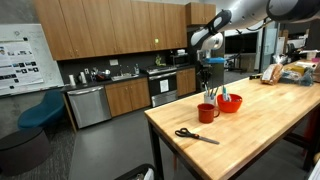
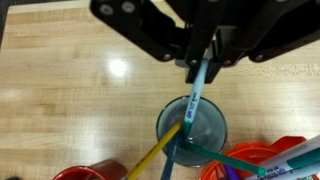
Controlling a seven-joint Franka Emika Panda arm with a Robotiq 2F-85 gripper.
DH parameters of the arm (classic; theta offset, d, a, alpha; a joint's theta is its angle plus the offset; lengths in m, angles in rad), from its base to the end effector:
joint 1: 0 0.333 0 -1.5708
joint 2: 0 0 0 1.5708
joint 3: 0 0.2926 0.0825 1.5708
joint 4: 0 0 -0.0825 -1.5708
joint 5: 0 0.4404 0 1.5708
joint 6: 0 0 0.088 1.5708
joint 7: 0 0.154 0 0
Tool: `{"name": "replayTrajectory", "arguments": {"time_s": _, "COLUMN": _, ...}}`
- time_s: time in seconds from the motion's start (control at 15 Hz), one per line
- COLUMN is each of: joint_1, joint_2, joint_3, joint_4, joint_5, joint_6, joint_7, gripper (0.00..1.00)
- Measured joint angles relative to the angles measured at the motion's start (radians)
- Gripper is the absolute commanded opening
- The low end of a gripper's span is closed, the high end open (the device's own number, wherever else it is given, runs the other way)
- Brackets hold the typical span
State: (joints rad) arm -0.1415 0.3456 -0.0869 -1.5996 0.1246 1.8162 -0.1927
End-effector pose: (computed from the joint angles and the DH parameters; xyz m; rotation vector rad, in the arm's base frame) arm 0.6712 -0.1361 0.3333 -3.0218 0.1065 0.1603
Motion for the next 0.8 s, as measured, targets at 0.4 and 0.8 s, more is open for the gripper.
{"name": "replayTrajectory", "arguments": {"time_s": 0.4, "joint_1": -0.006, "joint_2": -0.086, "joint_3": -0.001, "joint_4": -0.015, "joint_5": 0.000, "joint_6": 0.012, "joint_7": -0.013, "gripper": 0.03}}
{"name": "replayTrajectory", "arguments": {"time_s": 0.8, "joint_1": -0.026, "joint_2": -0.153, "joint_3": -0.015, "joint_4": -0.023, "joint_5": 0.000, "joint_6": 0.065, "joint_7": -0.014, "gripper": 0.03}}
